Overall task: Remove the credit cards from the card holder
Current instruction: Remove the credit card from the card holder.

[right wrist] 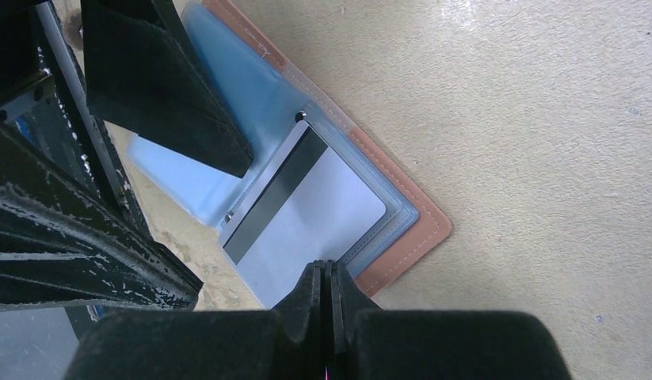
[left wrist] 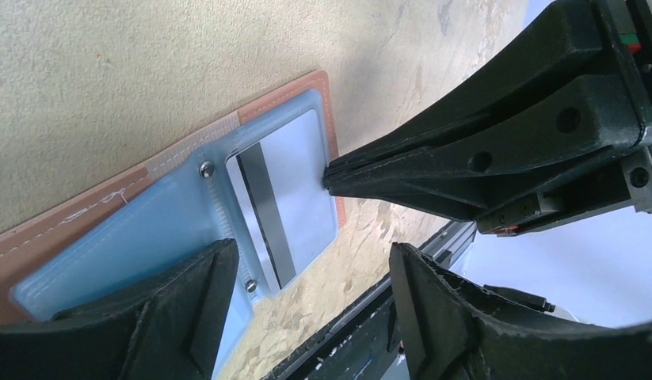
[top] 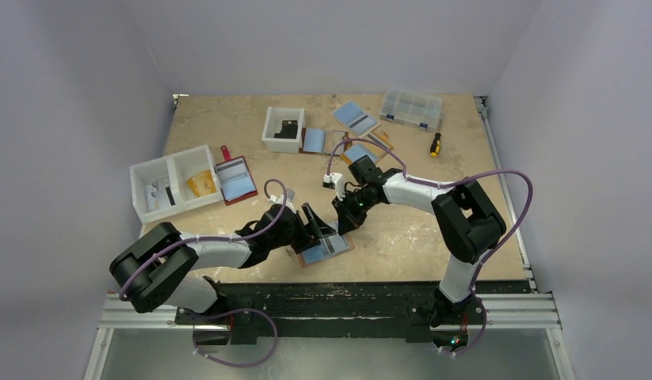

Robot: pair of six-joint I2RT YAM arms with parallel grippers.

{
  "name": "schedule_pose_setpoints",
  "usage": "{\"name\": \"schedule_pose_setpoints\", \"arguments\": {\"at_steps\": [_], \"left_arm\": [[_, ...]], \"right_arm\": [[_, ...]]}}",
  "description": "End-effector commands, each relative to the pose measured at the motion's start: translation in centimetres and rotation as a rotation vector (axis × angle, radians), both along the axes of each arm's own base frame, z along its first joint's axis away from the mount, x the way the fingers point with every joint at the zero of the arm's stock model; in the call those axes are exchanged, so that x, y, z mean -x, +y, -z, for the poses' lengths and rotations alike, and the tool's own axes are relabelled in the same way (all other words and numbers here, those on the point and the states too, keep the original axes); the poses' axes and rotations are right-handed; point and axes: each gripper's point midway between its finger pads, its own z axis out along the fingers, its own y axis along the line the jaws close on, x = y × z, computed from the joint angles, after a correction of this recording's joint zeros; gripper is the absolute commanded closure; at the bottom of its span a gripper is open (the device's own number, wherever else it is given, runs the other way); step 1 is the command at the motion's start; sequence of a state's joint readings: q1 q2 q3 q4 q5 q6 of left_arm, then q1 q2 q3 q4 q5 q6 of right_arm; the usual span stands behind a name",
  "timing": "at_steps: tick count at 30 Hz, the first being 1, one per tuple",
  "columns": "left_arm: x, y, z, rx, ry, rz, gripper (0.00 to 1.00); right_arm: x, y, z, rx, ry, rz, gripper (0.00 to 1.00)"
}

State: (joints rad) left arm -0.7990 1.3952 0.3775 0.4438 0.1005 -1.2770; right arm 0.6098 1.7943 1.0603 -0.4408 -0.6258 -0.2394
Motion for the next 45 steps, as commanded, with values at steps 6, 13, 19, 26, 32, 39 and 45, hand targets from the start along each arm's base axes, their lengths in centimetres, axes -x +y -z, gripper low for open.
{"name": "schedule_pose_setpoints", "arguments": {"at_steps": [6,13,19,26,32,39,45], "left_arm": [[0.1,-0.1,0.4,0.011,0.021,-0.009,0.34],[0.1,-0.1,1.4,-0.008,0.043,-0.016,0.42],[0.5,0.2,2.9,-0.030,0.071,-0.016,0.49],[0.9,0.1,3.9,-0.035,0.088,0.001,0.54],[0.7,-0.3,2.6,0.048,0.056,-0.007,0.68],[0.6,0.2,1.7,0.084,0.029,-0.040,0.71],[0.5,0.6,1.5,0.106,0.023,-0.069,0.78]], "right_arm": [[-0.6,1.1,-0.5,-0.032,-0.014,-0.001,1.00],[-0.7,0.8,0.0,-0.011,-0.009,0.019,1.00],[-0.5,0.7,0.5,0.004,0.015,0.028,1.00],[1.5,2.1,0.4,-0.057,0.126,0.002,1.00],[2.8,3.1,0.3,-0.099,0.228,-0.015,1.00],[4.7,4.0,0.1,-0.127,0.314,-0.068,1.00],[7.0,4.9,-0.5,-0.143,0.343,-0.166,1.00]]}}
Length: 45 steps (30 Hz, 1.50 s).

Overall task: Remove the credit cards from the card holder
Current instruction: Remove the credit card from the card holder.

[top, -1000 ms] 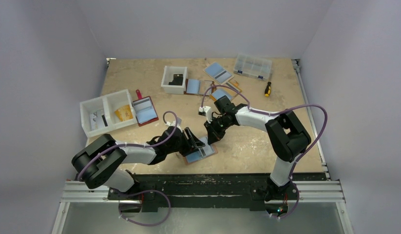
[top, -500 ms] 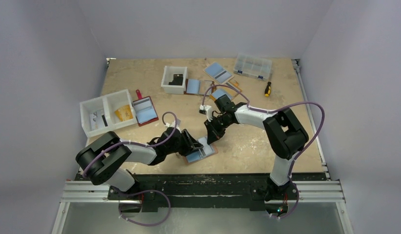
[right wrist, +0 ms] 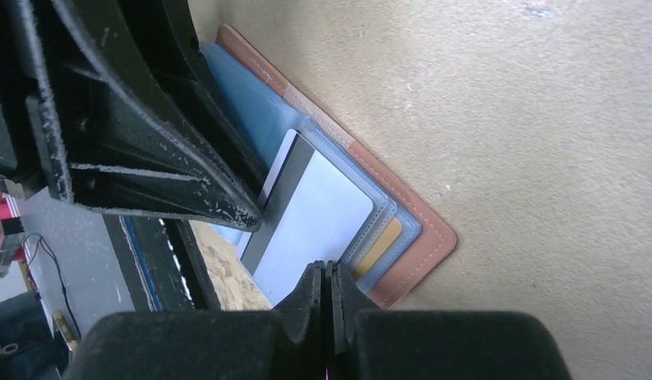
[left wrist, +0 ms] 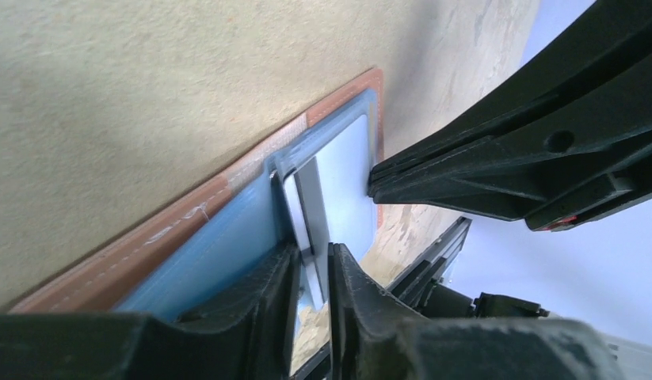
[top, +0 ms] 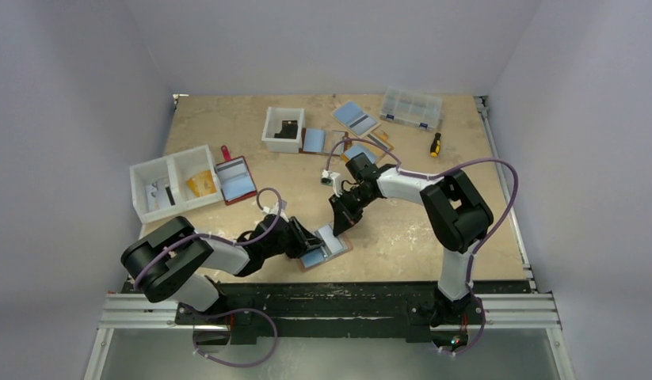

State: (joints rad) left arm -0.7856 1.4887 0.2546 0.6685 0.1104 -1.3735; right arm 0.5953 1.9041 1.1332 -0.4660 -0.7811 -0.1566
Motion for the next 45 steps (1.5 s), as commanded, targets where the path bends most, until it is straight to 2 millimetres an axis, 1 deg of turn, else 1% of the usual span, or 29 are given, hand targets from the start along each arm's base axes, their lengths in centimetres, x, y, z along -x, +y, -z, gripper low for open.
{"name": "schedule_pose_setpoints", "arguments": {"at_steps": [1,2,5,7,9,12,16,20,25,28,33,38,42,43,45], "left_arm": [[-0.4,-0.4,-1.1,0.044,-0.040,-0.020,0.86],[-0.3,-0.2,-0.9,0.040,-0.034,-0.028,0.91],[-0.2,0.3,-0.5,0.026,-0.021,-0.041,1.00],[-0.2,0.5,-0.4,0.020,-0.024,-0.043,1.00],[-0.2,0.7,-0.5,0.017,-0.034,-0.040,1.00],[0.2,1.1,-0.2,-0.021,-0.045,-0.010,1.00],[1.0,2.1,0.3,-0.082,-0.037,0.025,1.00],[1.8,3.1,0.7,-0.128,-0.021,0.046,1.00],[2.3,4.4,0.7,-0.166,-0.017,0.039,1.00],[2.5,5.1,0.8,-0.168,-0.014,0.027,1.00],[3.0,5.9,0.5,-0.150,-0.015,0.011,1.00],[3.2,7.0,0.2,-0.185,-0.025,0.019,1.00],[3.1,7.8,-0.5,-0.244,-0.063,0.067,1.00],[3.4,8.2,-0.4,-0.280,-0.062,0.092,1.00],[3.4,8.8,-0.9,-0.344,-0.079,0.137,1.00]], "right_arm": [[6.4,3.2,-0.6,-0.089,0.144,-0.189,1.00],[6.3,3.2,-0.6,-0.089,0.142,-0.192,1.00],[6.3,3.1,-0.6,-0.086,0.137,-0.195,1.00],[6.1,3.0,-0.4,-0.074,0.120,-0.192,1.00],[5.4,2.7,0.1,-0.034,0.080,-0.171,1.00],[3.5,1.7,1.6,0.066,-0.002,-0.107,1.00],[1.6,0.3,2.9,0.167,-0.079,-0.043,0.96],[0.7,-0.5,3.8,0.229,-0.115,-0.018,0.91],[0.3,-1.0,4.4,0.268,-0.130,-0.005,0.85],[0.3,-1.0,4.4,0.266,-0.130,-0.007,0.79],[0.3,-1.0,4.3,0.266,-0.134,-0.011,0.72],[0.1,-1.1,4.0,0.263,-0.153,-0.015,0.64],[0.2,-0.5,2.6,0.213,-0.174,-0.064,0.57],[0.2,-0.3,2.1,0.194,-0.183,-0.080,0.57],[0.4,0.0,0.7,0.151,-0.199,-0.113,0.54]]}}
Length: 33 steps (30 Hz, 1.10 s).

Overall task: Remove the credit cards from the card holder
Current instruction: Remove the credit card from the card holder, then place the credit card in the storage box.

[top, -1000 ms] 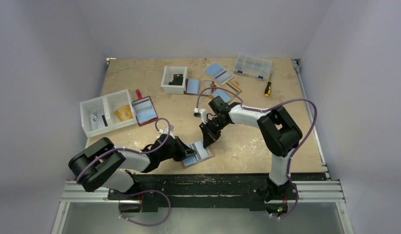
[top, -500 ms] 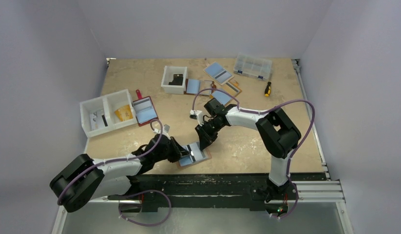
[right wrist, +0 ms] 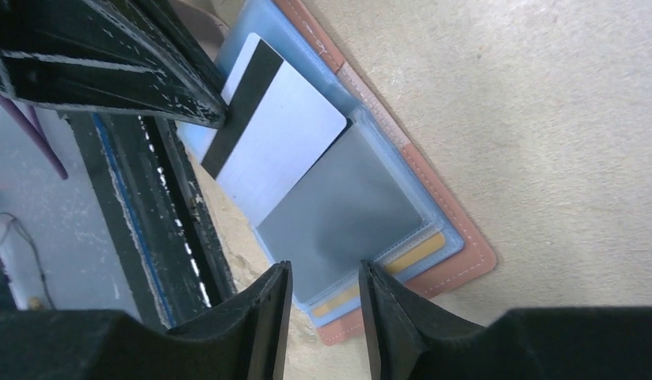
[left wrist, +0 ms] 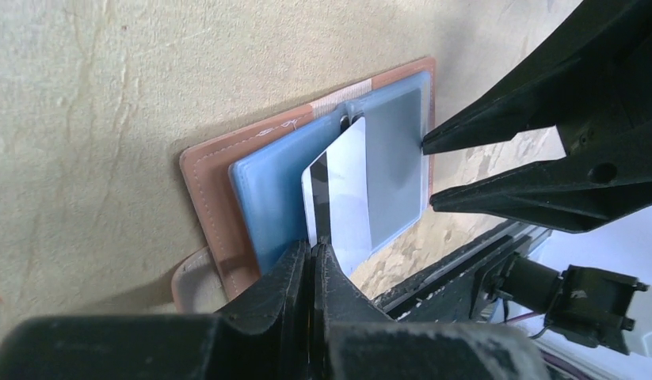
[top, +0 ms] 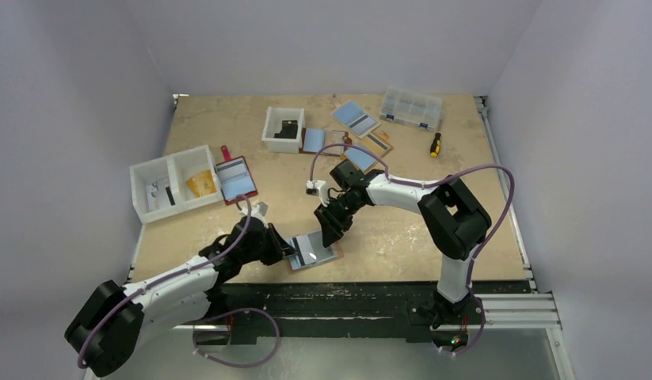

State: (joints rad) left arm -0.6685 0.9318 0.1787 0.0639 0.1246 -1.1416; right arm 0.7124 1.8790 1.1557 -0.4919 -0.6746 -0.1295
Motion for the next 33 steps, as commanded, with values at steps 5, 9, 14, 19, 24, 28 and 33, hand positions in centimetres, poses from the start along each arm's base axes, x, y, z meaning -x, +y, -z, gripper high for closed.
{"name": "schedule_pose_setpoints", "arguments": {"at_steps": [5,9,14,19,24,28,33], "left_arm": [[-0.6,1.4,-3.0,-0.218,-0.106,0.191,1.00],[-2.2,1.0,-6.0,-0.251,-0.173,0.216,1.00],[-3.9,0.2,-9.6,-0.318,-0.278,0.321,1.00],[-5.5,-2.1,-13.5,-0.298,-0.465,0.465,1.00],[-6.2,-4.8,-17.4,-0.274,-0.649,0.598,1.00],[-6.2,-6.3,-19.5,-0.244,-0.740,0.658,1.00],[-6.1,-7.2,-20.4,-0.203,-0.775,0.676,1.00]], "right_arm": [[-1.1,-1.3,-2.5,-0.032,-0.172,-0.136,0.48],[-1.2,-1.5,-5.4,-0.125,-0.191,-0.177,0.45],[-2.0,-2.3,-10.5,-0.293,-0.219,-0.242,0.41],[-2.4,-2.9,-16.0,-0.431,-0.387,-0.451,0.25],[-3.1,-2.9,-19.0,-0.475,-0.498,-0.559,0.20],[-3.4,-2.4,-20.2,-0.511,-0.535,-0.580,0.19],[-3.3,-2.2,-20.2,-0.521,-0.499,-0.570,0.22]]}}
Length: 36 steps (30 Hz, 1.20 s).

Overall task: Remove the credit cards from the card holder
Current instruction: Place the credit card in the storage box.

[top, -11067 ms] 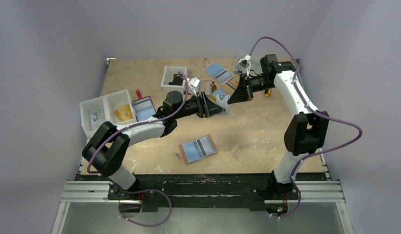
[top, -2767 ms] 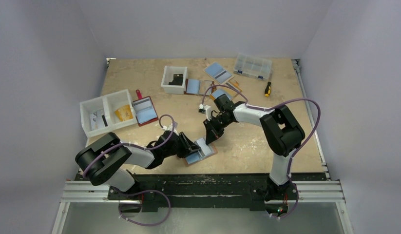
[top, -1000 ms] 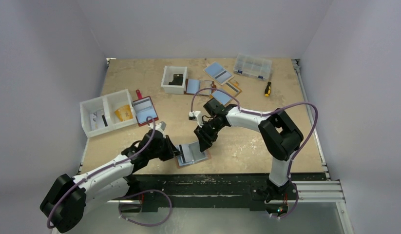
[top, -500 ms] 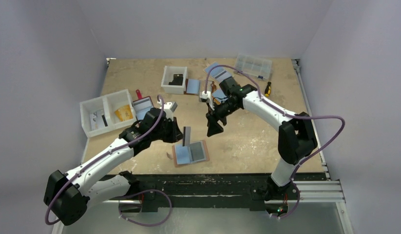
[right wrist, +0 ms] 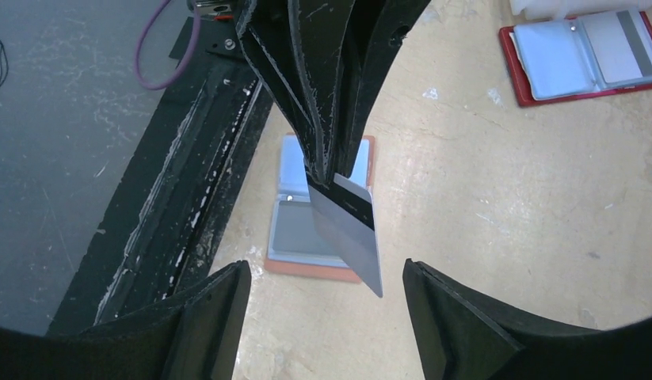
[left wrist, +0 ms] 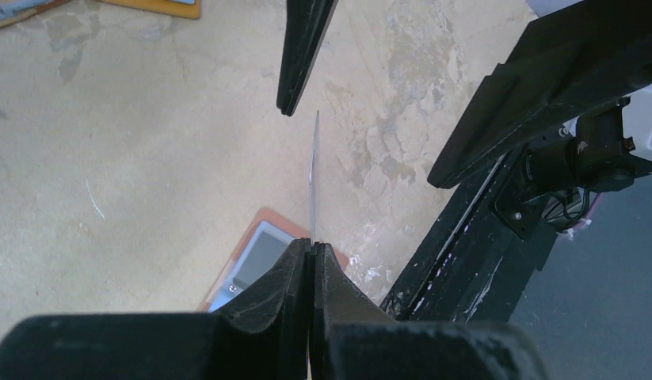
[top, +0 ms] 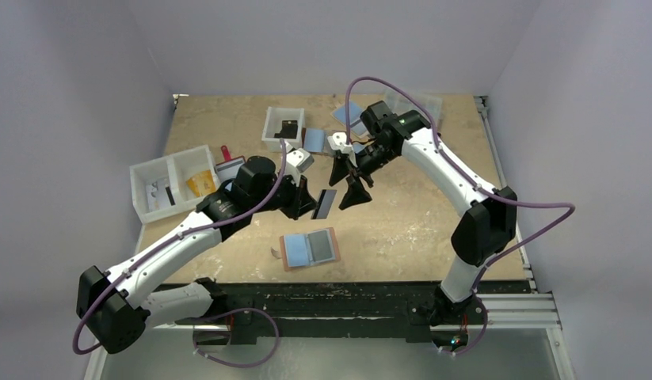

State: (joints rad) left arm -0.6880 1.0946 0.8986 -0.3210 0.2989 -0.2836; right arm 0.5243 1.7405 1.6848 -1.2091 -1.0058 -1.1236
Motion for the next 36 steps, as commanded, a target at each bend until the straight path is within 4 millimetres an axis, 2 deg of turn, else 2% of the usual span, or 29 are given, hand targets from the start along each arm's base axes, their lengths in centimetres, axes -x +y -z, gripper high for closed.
{"name": "schedule_pose_setpoints", "arguments": {"at_steps": [1,5,9,11,14,15,16,17,20,22,23,24,25,27,32,36], "left_arm": [[-0.4,-1.6,-3.0,0.068,-0.105,0.081,1.00],[-0.4,-2.0,-3.3,0.084,-0.111,0.094,1.00],[-0.4,-2.4,-3.6,0.103,-0.114,0.104,1.00],[-0.4,-2.5,-3.7,0.111,-0.113,0.104,1.00],[-0.6,-2.6,-3.8,0.121,-0.107,0.090,1.00],[-0.8,-2.5,-3.9,0.127,-0.097,0.068,1.00],[-1.0,-2.4,-4.0,0.136,-0.086,0.035,0.97],[-1.5,-2.0,-4.2,0.149,-0.071,-0.018,0.88],[-2.6,-0.3,-4.6,0.207,0.005,-0.208,0.45],[-3.3,1.7,-4.8,0.286,0.083,-0.369,0.19],[-3.6,2.9,-4.5,0.330,0.119,-0.460,0.08],[-3.7,3.7,-5.1,0.401,0.157,-0.523,0.02],[-3.6,4.4,-4.5,0.462,0.208,-0.567,0.01],[-3.1,4.6,-4.9,0.632,0.299,-0.578,0.01],[-2.4,4.7,-7.9,1.108,0.530,-0.578,0.03],[-3.2,5.3,-8.4,1.178,0.618,-0.662,0.03]], "right_arm": [[0.8,0.3,-0.9,-0.034,0.027,-0.040,0.23],[1.3,0.2,-0.4,-0.022,0.081,-0.041,0.31],[1.6,0.2,0.1,-0.010,0.125,-0.044,0.49],[1.7,0.3,0.2,-0.008,0.141,-0.047,0.62],[1.9,0.4,-0.3,-0.024,0.161,-0.053,0.94],[1.9,0.4,-0.4,-0.026,0.156,-0.053,1.00],[1.9,0.3,-0.5,-0.021,0.145,-0.050,1.00],[1.8,0.2,-0.6,-0.017,0.133,-0.046,1.00],[1.2,-0.4,-1.0,0.021,0.096,-0.012,1.00],[0.7,-1.0,-1.5,0.040,0.067,0.017,1.00],[0.4,-1.3,-1.8,0.045,0.053,0.029,1.00],[0.1,-1.5,-2.1,0.047,0.031,0.040,1.00],[-0.2,-1.7,-2.5,0.049,0.010,0.055,1.00],[-0.9,-2.0,-3.2,0.051,-0.028,0.101,1.00],[-2.6,-2.5,-3.8,0.089,-0.102,0.200,1.00],[-3.6,-2.9,-4.4,0.101,-0.146,0.255,1.00]]}}
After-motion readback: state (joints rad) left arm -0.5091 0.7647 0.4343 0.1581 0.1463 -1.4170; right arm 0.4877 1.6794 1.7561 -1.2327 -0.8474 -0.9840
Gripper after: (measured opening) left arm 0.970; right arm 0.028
